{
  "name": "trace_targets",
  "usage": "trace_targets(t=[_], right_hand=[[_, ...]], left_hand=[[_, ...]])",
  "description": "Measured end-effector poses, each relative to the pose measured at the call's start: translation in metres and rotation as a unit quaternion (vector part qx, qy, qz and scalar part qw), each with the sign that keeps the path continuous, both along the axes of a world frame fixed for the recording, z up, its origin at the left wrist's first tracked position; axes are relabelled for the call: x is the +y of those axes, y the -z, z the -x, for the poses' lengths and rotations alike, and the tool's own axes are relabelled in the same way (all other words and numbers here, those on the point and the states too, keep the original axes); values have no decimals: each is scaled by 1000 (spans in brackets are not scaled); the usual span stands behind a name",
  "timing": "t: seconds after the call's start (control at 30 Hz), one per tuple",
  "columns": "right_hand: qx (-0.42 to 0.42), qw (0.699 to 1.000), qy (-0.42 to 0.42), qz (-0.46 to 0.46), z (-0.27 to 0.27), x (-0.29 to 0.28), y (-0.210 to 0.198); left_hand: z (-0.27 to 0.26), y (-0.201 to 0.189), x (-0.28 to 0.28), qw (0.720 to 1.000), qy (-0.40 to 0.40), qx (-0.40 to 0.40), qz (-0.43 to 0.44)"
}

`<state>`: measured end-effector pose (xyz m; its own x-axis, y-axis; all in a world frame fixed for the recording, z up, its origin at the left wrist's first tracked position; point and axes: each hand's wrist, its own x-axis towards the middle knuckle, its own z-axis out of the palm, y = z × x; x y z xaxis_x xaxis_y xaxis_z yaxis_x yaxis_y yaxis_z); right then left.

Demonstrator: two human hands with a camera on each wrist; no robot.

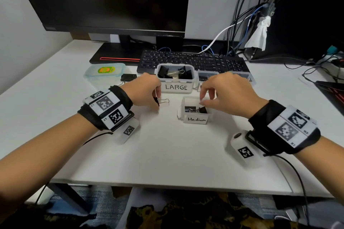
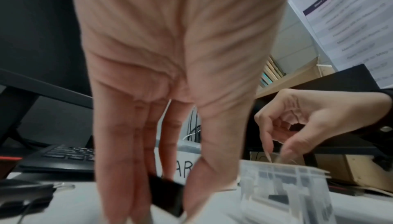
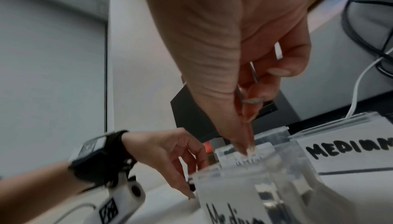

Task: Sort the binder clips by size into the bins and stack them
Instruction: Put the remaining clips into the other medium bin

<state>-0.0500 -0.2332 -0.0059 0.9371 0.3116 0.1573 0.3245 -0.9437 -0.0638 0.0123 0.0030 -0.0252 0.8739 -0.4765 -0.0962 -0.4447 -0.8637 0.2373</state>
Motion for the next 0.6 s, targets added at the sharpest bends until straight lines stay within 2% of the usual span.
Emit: trace_targets(t=[0.13,0.23,0.33,0.47,0.6], right_hand=[[0,993,12,-118,-3,-10,-9],[69,976,-4,-205,-6,-8,-13],[118,956,-28,-268,-8,-5,-12],[120,949,-14,-290,-8,-6,-6],[138,947,24,-288,-6,-15,-7]], left_hand=[[6,-9,-7,985,8,-77,153],[14,-16,-23,968,40,-91,232],[22,-18,-41,960,75,-76,261],[27,-13,-54,956,94,-59,272],[29,-10,-55,965,107,-80,226]])
